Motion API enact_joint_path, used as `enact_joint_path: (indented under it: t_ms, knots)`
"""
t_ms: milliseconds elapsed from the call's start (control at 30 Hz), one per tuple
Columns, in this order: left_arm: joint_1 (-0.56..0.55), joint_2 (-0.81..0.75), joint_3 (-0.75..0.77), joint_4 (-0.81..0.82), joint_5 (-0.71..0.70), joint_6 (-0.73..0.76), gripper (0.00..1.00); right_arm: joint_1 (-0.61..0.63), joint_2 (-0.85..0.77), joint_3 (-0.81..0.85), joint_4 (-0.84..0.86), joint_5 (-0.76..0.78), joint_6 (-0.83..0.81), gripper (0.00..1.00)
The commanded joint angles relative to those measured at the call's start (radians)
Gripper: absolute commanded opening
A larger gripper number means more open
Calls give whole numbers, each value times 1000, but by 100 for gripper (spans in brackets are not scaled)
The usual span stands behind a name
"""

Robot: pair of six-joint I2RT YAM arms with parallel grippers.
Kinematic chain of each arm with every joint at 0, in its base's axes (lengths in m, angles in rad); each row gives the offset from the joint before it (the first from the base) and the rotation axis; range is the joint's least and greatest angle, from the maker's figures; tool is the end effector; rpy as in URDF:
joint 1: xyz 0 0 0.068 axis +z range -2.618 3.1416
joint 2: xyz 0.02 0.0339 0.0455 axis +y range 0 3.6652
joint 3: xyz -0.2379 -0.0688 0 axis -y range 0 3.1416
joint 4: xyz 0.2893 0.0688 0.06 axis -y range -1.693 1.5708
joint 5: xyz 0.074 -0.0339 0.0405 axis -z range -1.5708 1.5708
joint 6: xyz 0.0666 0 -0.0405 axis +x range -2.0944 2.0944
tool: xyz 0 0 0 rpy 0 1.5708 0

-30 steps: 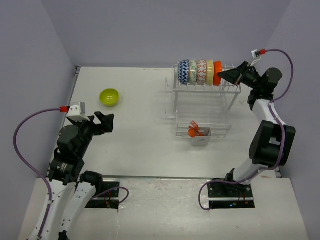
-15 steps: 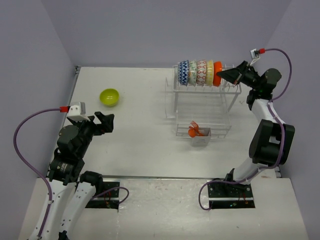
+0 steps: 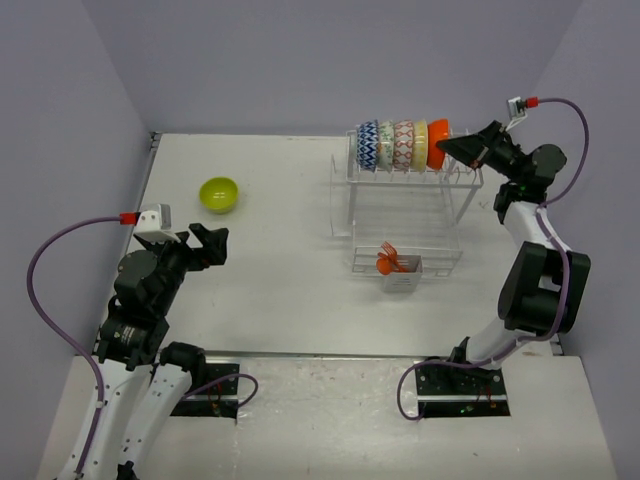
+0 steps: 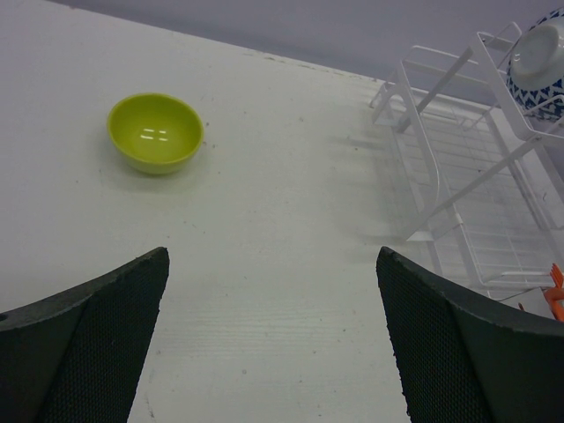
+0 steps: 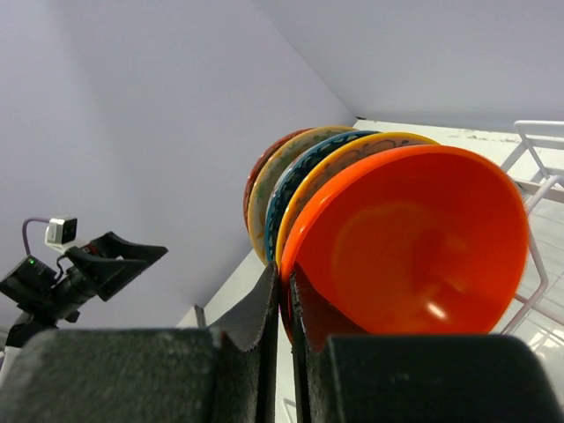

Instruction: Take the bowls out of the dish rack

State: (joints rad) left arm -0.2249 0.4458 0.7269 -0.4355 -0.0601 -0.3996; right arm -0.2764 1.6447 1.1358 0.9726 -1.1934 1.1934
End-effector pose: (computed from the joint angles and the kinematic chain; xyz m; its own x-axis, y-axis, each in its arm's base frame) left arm 0.2012 -0.0419 0.3324 -0.2022 -0.3521 -0.9139 0.0934 0.9219 -0.3759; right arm 0.4090 -0.0517 0.3063 -0.4916 0.4955 -0.7161 -0.6577 0.3277 0.6782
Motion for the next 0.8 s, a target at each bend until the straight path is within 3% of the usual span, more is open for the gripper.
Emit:
enact_joint_path:
  t_ms: [0, 600, 767]
  knots:
    - [-5, 2, 2, 20, -12, 24, 100, -21, -66, 2, 132, 21, 58, 0]
    - [-5, -6, 0, 17, -23, 22, 100, -58, -194, 1, 140, 38, 94, 0]
    - [-5, -6, 3, 14, -55, 16, 100, -55, -212, -19, 357, 25, 271, 0]
